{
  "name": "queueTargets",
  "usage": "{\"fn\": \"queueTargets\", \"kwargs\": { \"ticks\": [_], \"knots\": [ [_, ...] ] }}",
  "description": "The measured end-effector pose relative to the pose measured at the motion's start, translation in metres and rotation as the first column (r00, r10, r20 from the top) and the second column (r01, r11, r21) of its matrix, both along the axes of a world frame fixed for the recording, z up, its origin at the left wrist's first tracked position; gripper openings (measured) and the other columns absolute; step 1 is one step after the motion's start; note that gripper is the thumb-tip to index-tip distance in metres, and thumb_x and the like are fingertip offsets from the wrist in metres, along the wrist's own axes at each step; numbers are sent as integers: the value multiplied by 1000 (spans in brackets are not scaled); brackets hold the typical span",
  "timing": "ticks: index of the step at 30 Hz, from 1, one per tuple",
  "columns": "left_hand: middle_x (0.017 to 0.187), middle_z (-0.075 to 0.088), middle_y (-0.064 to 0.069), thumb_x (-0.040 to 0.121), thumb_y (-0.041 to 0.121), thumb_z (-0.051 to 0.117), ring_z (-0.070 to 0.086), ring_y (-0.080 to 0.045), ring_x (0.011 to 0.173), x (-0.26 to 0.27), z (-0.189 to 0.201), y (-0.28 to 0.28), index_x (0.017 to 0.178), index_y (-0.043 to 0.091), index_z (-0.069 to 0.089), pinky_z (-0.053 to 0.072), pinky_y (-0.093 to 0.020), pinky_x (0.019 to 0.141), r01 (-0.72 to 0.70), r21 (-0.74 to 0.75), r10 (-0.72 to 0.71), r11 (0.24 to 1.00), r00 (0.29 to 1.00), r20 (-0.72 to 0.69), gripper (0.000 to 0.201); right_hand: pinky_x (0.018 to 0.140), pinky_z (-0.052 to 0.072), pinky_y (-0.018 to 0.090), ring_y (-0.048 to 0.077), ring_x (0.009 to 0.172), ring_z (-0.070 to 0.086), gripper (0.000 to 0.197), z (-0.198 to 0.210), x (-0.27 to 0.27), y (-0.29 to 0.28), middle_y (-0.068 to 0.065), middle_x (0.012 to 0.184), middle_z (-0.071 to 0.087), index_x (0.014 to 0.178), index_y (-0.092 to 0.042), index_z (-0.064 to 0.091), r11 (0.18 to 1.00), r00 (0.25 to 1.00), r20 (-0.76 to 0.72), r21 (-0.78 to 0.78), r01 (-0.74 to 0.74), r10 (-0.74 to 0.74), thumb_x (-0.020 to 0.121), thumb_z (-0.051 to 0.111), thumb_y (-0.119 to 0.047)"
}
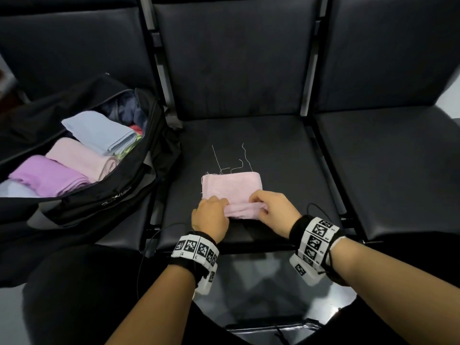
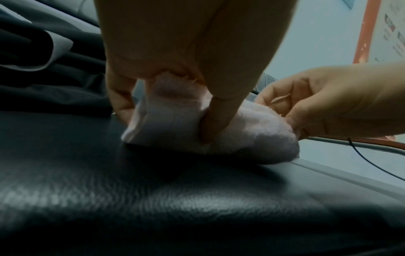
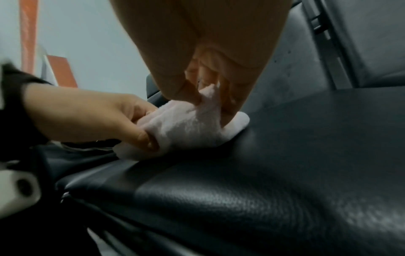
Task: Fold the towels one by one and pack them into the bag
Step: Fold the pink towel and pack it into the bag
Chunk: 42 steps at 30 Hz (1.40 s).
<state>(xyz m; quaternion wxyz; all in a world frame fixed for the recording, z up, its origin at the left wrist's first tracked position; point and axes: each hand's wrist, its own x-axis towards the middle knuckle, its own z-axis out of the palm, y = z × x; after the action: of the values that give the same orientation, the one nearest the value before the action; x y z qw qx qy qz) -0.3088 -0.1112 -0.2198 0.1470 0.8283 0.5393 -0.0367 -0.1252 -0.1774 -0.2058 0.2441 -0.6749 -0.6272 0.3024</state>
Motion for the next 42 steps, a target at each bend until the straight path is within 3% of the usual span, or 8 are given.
{"fn": "queueTargets", "kwargs": {
  "ticks": [2, 5, 7, 14, 20, 27, 34, 42],
  "knots": [
    [112, 60, -4, 93, 18, 48, 56, -28, 108, -1, 1, 2, 112, 19, 65, 52, -42, 86, 2, 4, -2, 1000, 1000, 28, 26, 86, 44, 33, 24, 104, 54, 41, -4, -5, -3, 3, 112, 61, 117, -17, 60, 995, 981, 167, -34, -95, 99, 78, 58, -6],
    [108, 63, -4, 93, 18, 47, 56, -27, 106, -5, -1, 4, 109, 19, 67, 51, -41, 86, -6, 3, 6, 1000, 997, 76, 25, 87, 38, 32, 21, 118, 42, 55, -15, -14, -12, -2, 126, 46, 124, -24, 50, 962, 816, 512, -112, -247, 269, 70, 63, -24],
    [104, 65, 0, 92, 19, 48, 54, -24, 107, -7, -5, 6, 105, 21, 68, 47, -39, 88, 7, 28, -10, 1000, 996, 90, 24, 90, 38, 33, 20, 125, 41, 53, -22, -16, -13, -3, 130, 45, 124, -24, 49, 963, 776, 574, -106, -247, 262, 73, 62, -26],
    [92, 66, 8, 76, 13, 62, 56, -21, 103, -20, -9, 10, 100, 24, 66, 41, -35, 89, 1, 4, -1, 1000, 981, 192, 27, 89, 48, 39, 29, 102, 61, 26, -23, 6, 4, 6, 108, 66, 113, -17, 61, 998, 988, 154, -66, -3, 13, 87, 56, -13],
    [75, 65, 0, 74, 3, 73, 56, -13, 69, -31, -1, 21, 87, 8, 67, 46, -29, 68, -149, -307, 309, 940, 752, 582, 15, 74, 48, 31, 16, 84, 62, 7, -19, 28, 10, -3, 89, 68, 94, -23, 61, 986, 982, -97, -55, 155, -160, 88, 63, -23],
    [73, 66, 4, 83, -2, 72, 56, 2, 59, -28, -4, 24, 90, 6, 70, 44, -11, 57, -95, -482, 429, 871, 626, 651, 11, 71, 42, 30, 12, 78, 56, 13, -30, 42, 11, -10, 81, 61, 89, -22, 58, 950, 930, -191, -74, 305, -313, 88, 71, -26],
    [70, 64, -4, 87, 10, 70, 57, -18, 65, -22, -20, 31, 86, 7, 70, 55, -42, 65, -225, -443, 476, 868, 634, 609, 4, 67, 42, 26, 13, 79, 58, 19, -40, 36, 25, -11, 81, 60, 91, -25, 58, 880, 887, -58, -164, 445, -459, 85, 68, -39],
    [68, 58, 10, 83, 28, 74, 56, -14, 72, -18, -39, 33, 87, 25, 65, 39, -24, 67, -327, -294, 436, 898, 743, 508, 10, 60, 39, 22, 12, 78, 58, 35, -42, 41, 22, -7, 83, 63, 89, -19, 60, 879, 914, -45, -298, 372, -402, 79, 76, -48]
  ]
}}
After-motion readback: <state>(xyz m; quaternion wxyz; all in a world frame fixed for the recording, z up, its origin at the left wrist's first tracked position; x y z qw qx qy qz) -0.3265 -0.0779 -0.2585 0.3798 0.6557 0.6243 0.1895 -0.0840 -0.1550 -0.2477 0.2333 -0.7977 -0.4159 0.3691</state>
